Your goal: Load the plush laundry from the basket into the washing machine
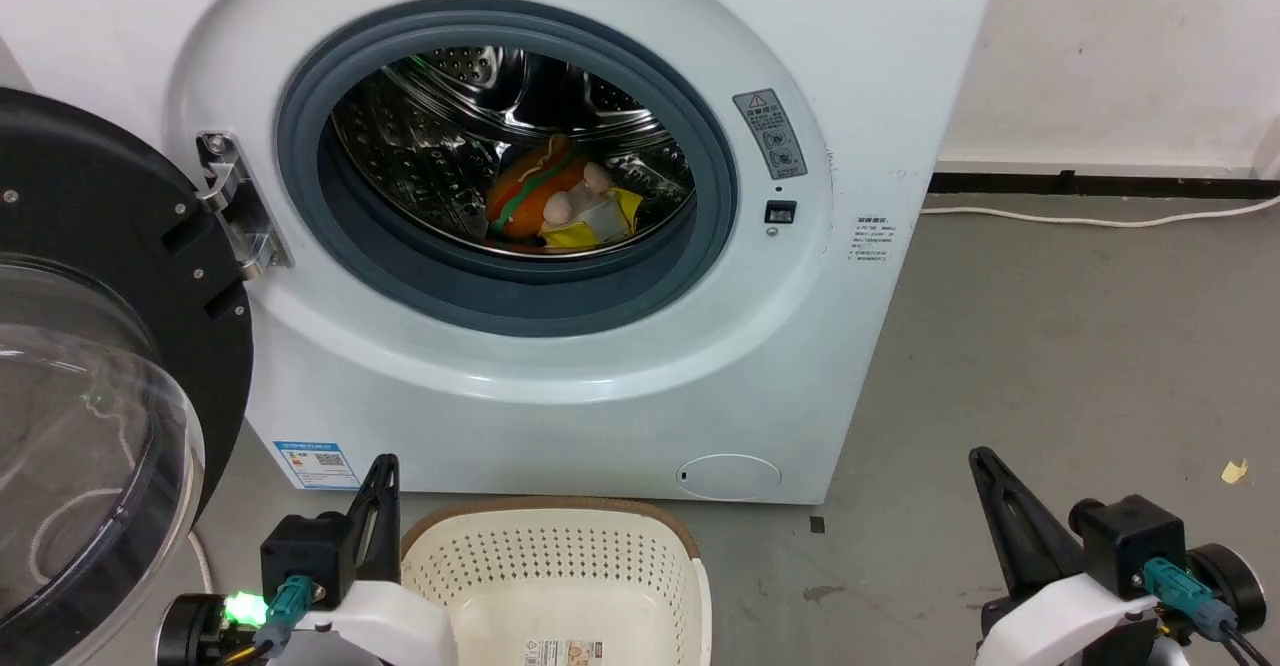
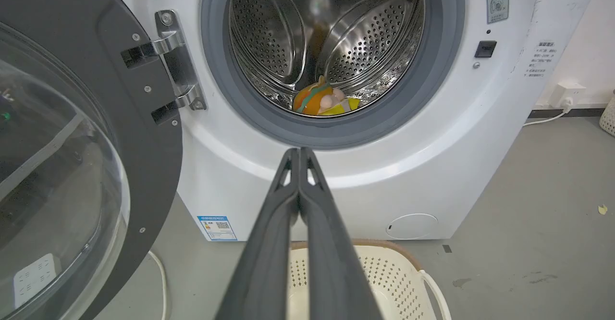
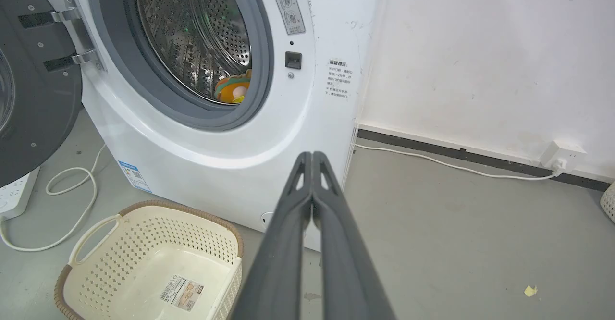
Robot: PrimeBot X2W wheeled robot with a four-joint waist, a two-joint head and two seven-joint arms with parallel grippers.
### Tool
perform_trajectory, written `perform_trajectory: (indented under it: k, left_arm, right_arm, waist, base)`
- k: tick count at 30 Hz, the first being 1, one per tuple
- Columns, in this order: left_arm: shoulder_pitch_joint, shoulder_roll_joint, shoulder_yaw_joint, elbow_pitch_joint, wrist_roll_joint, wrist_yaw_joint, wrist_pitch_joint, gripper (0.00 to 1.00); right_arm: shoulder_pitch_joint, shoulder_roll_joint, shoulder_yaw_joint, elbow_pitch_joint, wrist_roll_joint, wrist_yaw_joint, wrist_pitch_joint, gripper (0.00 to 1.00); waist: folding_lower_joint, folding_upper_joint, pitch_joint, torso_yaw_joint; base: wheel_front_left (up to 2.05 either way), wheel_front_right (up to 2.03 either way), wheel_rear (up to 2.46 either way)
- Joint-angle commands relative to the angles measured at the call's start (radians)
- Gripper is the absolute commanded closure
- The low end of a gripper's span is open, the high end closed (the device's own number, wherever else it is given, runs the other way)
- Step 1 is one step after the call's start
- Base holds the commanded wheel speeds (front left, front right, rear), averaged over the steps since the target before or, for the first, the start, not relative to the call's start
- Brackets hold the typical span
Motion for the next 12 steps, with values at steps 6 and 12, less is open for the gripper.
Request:
perform_trajectory:
  k: [6,12]
  left_arm:
    - [-0.015,-0.001,0.005,-0.006,0.005,-0.005,0.000,1.00]
    - [-0.015,-0.001,0.005,-0.006,0.005,-0.005,0.000,1.00]
  right_arm:
    - [-0.014,0.001,-0.002,0.004,-0.008,-0.001,0.001,1.00]
    - [-0.014,0.001,-0.002,0.004,-0.008,-0.001,0.001,1.00]
  waist:
    - [0.0000,0.0000,0.000,0.000]
    - [0.0000,0.0000,0.000,0.000]
  base:
    - [0.00,0.00,0.00]
    - [0.00,0.00,0.00]
